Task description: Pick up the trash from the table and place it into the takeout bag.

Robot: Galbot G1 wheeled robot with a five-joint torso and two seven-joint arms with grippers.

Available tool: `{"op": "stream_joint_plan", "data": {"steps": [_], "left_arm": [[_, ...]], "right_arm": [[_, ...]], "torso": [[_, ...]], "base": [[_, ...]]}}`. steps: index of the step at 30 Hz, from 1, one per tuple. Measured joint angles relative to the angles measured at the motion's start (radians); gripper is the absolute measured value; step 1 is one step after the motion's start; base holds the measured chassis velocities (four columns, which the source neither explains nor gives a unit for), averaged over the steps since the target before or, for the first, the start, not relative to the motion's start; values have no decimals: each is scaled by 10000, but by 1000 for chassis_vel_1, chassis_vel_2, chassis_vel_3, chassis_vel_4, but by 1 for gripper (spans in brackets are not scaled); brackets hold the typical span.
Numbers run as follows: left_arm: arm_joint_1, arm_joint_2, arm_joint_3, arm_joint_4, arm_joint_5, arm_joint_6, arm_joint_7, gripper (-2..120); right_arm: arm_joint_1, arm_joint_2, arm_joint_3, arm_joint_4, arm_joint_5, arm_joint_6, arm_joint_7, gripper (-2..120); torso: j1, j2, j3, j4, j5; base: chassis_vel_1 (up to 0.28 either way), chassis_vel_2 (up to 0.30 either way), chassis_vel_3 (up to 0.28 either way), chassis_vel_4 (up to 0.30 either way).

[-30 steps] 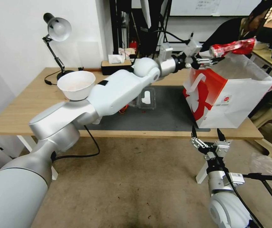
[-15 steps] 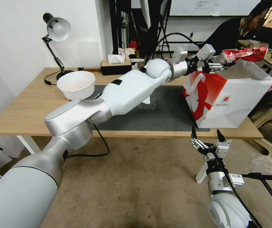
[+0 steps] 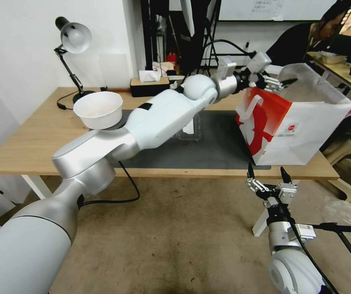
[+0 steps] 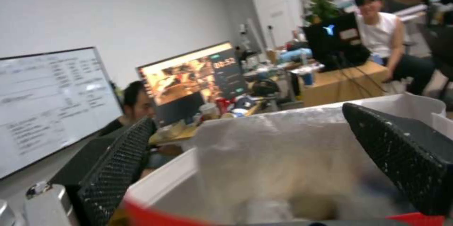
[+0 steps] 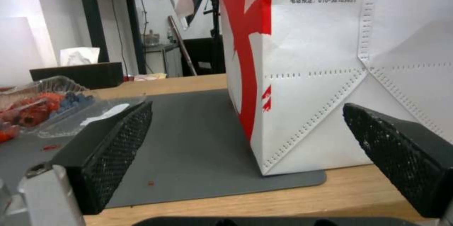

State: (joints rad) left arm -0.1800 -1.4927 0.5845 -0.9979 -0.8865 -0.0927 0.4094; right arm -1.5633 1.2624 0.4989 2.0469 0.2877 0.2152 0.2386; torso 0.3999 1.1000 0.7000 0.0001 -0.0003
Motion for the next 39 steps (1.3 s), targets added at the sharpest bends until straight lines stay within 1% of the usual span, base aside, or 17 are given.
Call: {"op": "stream_joint_plan", "data": {"steps": [1,4,5,6,7,8,9,12,13,17,18,21,23,25,29,37,39], "left_arm": [[0,0,0,0,0,0,0,100],[336,609,-285,-543,-141,138,-453,100],[336,609,-285,-543,-141,138,-453,100],[527,900,-392,-813,-260,227,-830,100],[583,988,-418,-895,-302,261,-957,100],[874,1370,-535,-1326,-498,392,-1565,100],[874,1370,-535,-1326,-498,392,-1565,100],[1400,1967,-766,-1989,-660,609,-2419,100],[1400,1967,-766,-1989,-660,609,-2419,100],[2071,2590,-1086,-2871,-752,916,-3341,100],[2071,2590,-1086,-2871,-752,916,-3341,100],[2624,3139,-1417,-3732,-706,1397,-4280,100],[2768,3257,-1528,-3915,-704,1452,-4372,100],[3213,3648,-1882,-4323,-673,1486,-4464,100],[3598,3980,-2222,-4608,-657,1479,-4468,100],[5105,5045,-3735,-5445,-572,1363,-4419,100],[5314,5160,-3924,-5561,-555,1363,-4418,100]], "right_arm": [[0,0,0,0,0,0,0,100],[13,50,-6,1,-21,0,0,100],[13,50,-6,1,-21,0,0,100],[16,69,-11,3,-34,-3,0,100],[16,73,-13,4,-37,-3,0,100],[14,81,-23,7,-56,-6,0,100],[14,81,-23,7,-56,-6,0,100],[12,86,-39,14,-82,-17,1,100],[12,86,-39,14,-82,-17,1,100],[30,144,-99,15,-133,-34,0,100],[30,144,-99,15,-133,-34,0,100],[24,171,-148,14,-177,-38,1,100],[23,172,-153,14,-181,-38,1,100],[21,169,-158,14,-187,-41,3,100],[27,161,-174,12,-194,-47,3,100],[6,203,-277,-37,-323,-53,24,100],[-7,206,-278,-43,-339,-53,25,100]], "torso": [[0,0,0,0,0],[0,0,0,-1,0],[0,0,0,-1,0],[0,0,0,-2,0],[0,0,0,-2,-1],[1,0,0,0,-1],[1,0,0,0,-1],[0,0,0,2,-1],[0,0,0,2,-1],[0,0,0,-3,1],[0,0,0,-3,1],[0,0,0,-1,1],[0,0,-1,-2,2],[0,0,-1,-3,1],[1,0,0,0,0],[0,0,-1,-2,1],[1,0,-1,-1,0]], "base": [[0,0,0,0],[0,0,0,0],[0,0,0,0],[0,0,0,0],[0,0,0,0],[0,0,0,0],[0,0,0,0],[0,0,0,0],[0,0,0,0],[0,0,0,0],[0,0,0,0],[0,0,0,0],[0,0,0,0],[0,0,0,0],[0,0,0,0],[0,0,0,0],[0,0,0,0]]}}
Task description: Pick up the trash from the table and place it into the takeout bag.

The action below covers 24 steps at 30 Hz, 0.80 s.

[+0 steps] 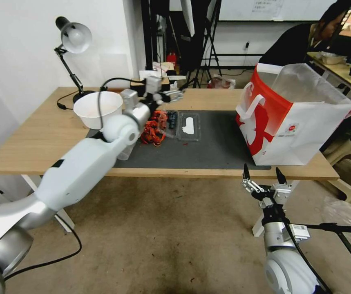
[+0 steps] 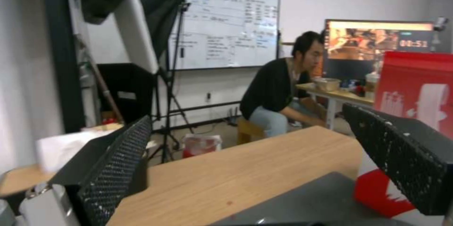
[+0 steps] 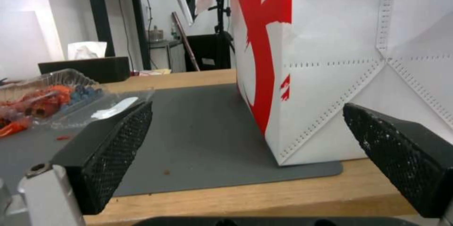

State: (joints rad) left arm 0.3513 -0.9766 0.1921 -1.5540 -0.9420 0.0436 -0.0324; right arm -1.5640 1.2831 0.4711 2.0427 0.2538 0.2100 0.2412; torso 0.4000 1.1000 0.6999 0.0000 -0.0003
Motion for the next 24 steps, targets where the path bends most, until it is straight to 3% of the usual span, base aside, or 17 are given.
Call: {"op": "stream_joint_plan", "data": {"steps": [10,13,24], "left_arm": [[2109,633,-1636,-1238,418,163,-187,100],[2341,677,-1794,-1367,470,164,-200,100],[5071,954,-3586,-2533,1261,-155,-276,100]], "right_arm": [[-43,35,12,-9,-121,23,8,100],[-37,40,13,-14,-145,24,8,100],[-28,83,-8,-54,-283,42,25,100]], "torso": [[0,0,0,0,1],[-1,0,0,0,2],[-1,0,0,0,1]], "base": [[0,0,0,0],[0,0,0,0],[0,0,0,0]]}}
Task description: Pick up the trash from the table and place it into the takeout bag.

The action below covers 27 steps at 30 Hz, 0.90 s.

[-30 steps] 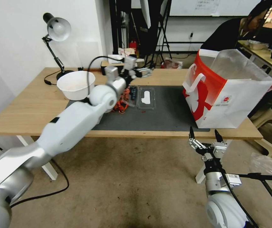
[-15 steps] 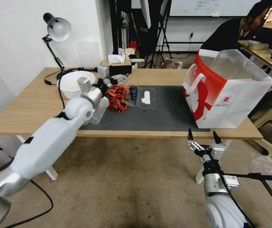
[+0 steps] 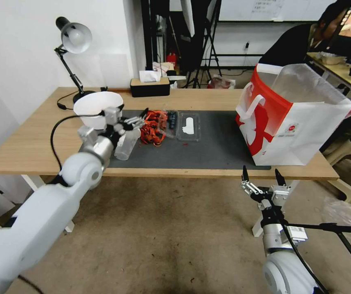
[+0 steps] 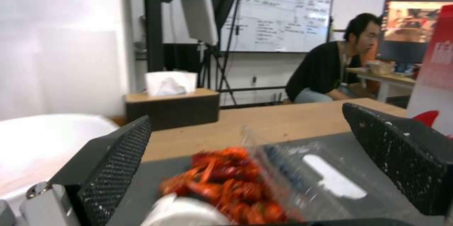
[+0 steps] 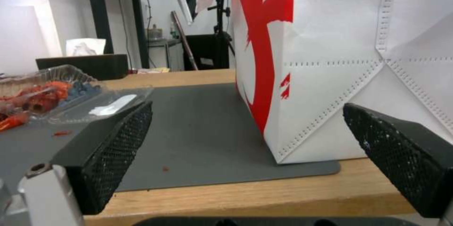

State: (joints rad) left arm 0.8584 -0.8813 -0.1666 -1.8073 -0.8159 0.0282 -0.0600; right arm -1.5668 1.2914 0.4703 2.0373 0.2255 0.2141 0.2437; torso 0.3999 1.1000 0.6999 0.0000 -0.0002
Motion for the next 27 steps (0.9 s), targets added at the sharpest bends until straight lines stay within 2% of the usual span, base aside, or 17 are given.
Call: {"op": "stream_joint_plan", "data": {"steps": [3,8,11,19,27], "left_arm": [[1002,-98,-796,-272,368,-220,14,100],[1924,-248,-1421,-513,732,-379,105,100],[3145,-548,-2143,-842,1244,-628,304,100],[4637,-1223,-3148,-1262,1962,-1140,504,100],[5532,-1797,-3723,-1434,2396,-1615,610,100]], "right_arm": [[-9,-19,1,-6,-10,11,5,100],[-14,-25,-14,-23,-13,19,5,100],[-3,3,-111,-69,-60,41,4,100],[30,12,-229,-134,-104,71,4,100],[51,18,-273,-176,-121,93,9,100]], "torso": [[0,-1,0,0,2],[0,-1,0,-1,1],[0,-1,0,0,1],[1,-1,-1,0,1],[1,-1,0,-1,3]], "base": [[0,0,0,0],[0,0,0,0],[0,0,0,0],[0,0,0,0],[0,0,0,0]]}}
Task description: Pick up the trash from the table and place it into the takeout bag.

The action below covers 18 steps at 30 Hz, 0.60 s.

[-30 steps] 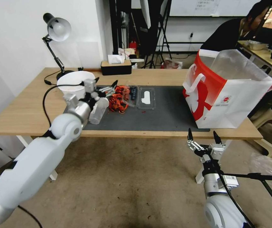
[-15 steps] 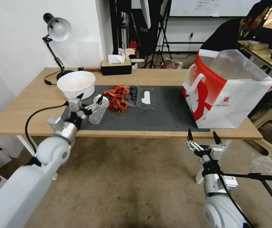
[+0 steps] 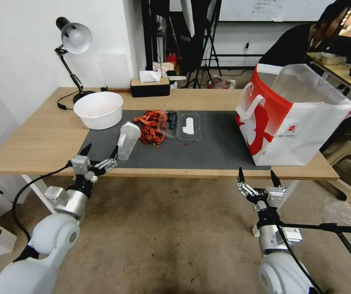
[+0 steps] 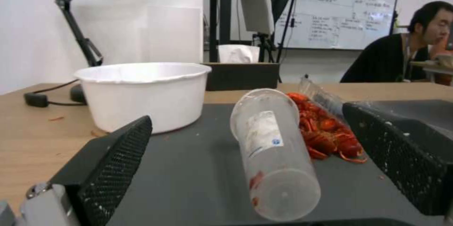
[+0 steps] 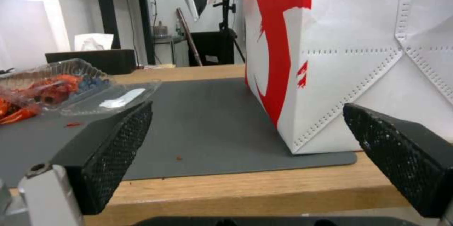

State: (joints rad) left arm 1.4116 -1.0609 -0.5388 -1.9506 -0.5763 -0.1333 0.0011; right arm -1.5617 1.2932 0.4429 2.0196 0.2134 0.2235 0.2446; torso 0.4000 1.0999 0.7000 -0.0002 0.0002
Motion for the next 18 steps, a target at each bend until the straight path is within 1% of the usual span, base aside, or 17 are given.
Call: {"op": "stream_joint_plan", "data": {"steps": [5,7,18], "left_arm": [[317,-141,-84,-27,147,-203,59,100],[503,-267,-139,-28,325,-388,85,100],[788,-401,-100,35,475,-556,94,100]], "right_arm": [[-4,0,-1,-7,0,13,1,100],[-29,2,-2,-9,0,39,1,100],[-81,56,12,-10,-13,83,3,100]], "torso": [[0,0,0,2,-1],[0,0,0,2,-2],[0,0,0,1,-1]], "base": [[0,0,0,0],[0,0,0,0],[0,0,0,0]]}}
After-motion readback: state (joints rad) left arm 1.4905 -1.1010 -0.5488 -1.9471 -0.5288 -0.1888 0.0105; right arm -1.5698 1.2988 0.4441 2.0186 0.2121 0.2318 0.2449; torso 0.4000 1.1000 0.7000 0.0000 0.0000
